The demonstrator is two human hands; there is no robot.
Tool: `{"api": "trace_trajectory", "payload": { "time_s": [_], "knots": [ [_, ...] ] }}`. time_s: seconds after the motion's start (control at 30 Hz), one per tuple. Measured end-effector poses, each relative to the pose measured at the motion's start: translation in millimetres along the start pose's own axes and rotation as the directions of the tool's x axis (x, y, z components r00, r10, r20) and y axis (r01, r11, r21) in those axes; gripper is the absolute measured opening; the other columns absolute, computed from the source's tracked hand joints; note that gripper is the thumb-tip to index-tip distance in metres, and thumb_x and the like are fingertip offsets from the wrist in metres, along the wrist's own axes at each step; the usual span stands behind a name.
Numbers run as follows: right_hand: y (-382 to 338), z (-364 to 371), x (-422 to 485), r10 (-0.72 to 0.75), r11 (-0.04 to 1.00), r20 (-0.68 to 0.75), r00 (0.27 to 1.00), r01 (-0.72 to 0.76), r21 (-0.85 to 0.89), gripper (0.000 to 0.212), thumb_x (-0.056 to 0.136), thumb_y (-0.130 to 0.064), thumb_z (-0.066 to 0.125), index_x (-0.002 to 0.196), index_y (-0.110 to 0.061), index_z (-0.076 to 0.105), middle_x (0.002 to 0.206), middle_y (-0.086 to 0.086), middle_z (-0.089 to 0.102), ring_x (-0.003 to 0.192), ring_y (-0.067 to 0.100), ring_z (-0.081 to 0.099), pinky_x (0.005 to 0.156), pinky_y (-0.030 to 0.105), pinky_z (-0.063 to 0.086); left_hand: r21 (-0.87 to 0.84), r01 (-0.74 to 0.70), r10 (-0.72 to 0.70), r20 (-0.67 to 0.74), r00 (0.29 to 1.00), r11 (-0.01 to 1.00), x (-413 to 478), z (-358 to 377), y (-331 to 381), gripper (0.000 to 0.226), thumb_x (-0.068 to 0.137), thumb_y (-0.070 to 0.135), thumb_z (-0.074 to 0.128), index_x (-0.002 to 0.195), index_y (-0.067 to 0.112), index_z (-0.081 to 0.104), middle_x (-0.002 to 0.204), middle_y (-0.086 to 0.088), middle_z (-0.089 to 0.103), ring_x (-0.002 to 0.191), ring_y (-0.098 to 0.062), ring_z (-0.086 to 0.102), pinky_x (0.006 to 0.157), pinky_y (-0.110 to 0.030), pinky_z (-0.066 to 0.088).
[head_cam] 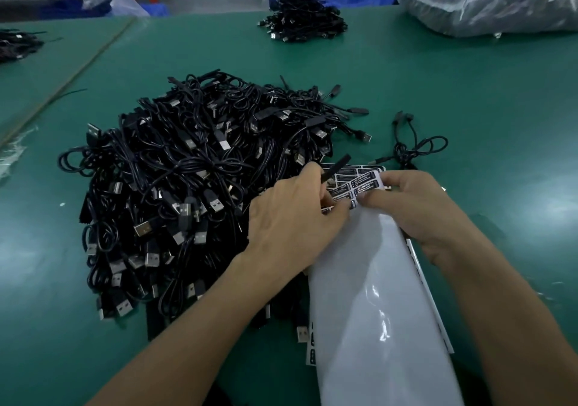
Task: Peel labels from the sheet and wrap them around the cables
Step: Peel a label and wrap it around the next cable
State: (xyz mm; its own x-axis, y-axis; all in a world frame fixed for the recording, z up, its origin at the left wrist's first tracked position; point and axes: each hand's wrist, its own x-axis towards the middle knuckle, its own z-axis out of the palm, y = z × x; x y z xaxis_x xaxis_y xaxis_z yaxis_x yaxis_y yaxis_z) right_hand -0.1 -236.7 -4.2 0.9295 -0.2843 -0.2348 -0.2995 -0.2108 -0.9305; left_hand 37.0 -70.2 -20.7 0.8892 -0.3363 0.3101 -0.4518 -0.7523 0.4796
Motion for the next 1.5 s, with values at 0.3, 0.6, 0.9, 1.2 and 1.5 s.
{"api": "trace_trajectory", "payload": {
  "time_s": [0.3,0.6,0.9,1.2,1.5],
  "knots": [
    [1,7,1,0.076,0.988,-0.059,0.995,-0.067,0.143,0.014,0.079,-0.006,0.082,0.086,-0.013,0.072,0.072,0.011,0.076,0.053,0.02,0.069,0.049,0.029,0.057,-0.052,0.003,-0.001,0.033,0.999,0.999,-1,3,2,0.047,0.075,0.069,0.061,0.074,0.031,0.032,0.081,0.028,0.068,0.059,-0.003,0.057,0.057,-0.028,0.039],
    [4,13,2,0.051,0.996,-0.084,0.995,-0.045,0.072,0.005,0.085,-0.007,0.075,0.087,-0.011,0.074,0.077,0.012,0.074,0.064,0.02,0.067,0.059,0.028,0.051,-0.042,0.015,-0.016,-0.016,1.0,0.999,-2,8,4,0.05,0.079,0.066,0.06,0.069,0.031,0.026,0.078,0.022,0.069,0.062,-0.01,0.059,0.059,-0.033,0.042],
    [2,14,-1,0.033,0.998,-0.079,0.996,-0.028,0.06,0.014,0.088,-0.006,0.072,0.076,-0.012,0.075,0.076,0.015,0.074,0.066,0.022,0.064,0.069,0.035,0.054,0.02,0.004,-0.003,-0.043,0.999,1.0,1,12,-2,0.037,0.087,0.046,0.059,0.072,0.027,0.031,0.069,0.01,0.063,0.061,-0.014,0.053,0.05,-0.025,0.027],
    [2,15,-2,0.074,0.995,-0.111,0.991,-0.067,0.071,0.014,0.089,-0.008,0.072,0.102,-0.013,0.07,0.088,0.014,0.074,0.075,0.025,0.07,0.069,0.034,0.059,-0.022,0.001,-0.002,-0.024,1.0,1.0,-1,10,2,0.046,0.078,0.063,0.058,0.069,0.029,0.03,0.073,0.018,0.068,0.059,-0.009,0.057,0.054,-0.028,0.035],
    [3,17,-2,0.048,0.998,-0.092,0.995,-0.043,0.053,0.008,0.088,-0.005,0.072,0.085,-0.011,0.075,0.086,0.019,0.075,0.073,0.027,0.067,0.077,0.042,0.058,-0.039,0.021,-0.023,-0.033,0.999,0.999,0,11,2,0.049,0.08,0.054,0.066,0.068,0.028,0.026,0.073,0.017,0.068,0.062,-0.012,0.057,0.058,-0.033,0.041]
  ]
}}
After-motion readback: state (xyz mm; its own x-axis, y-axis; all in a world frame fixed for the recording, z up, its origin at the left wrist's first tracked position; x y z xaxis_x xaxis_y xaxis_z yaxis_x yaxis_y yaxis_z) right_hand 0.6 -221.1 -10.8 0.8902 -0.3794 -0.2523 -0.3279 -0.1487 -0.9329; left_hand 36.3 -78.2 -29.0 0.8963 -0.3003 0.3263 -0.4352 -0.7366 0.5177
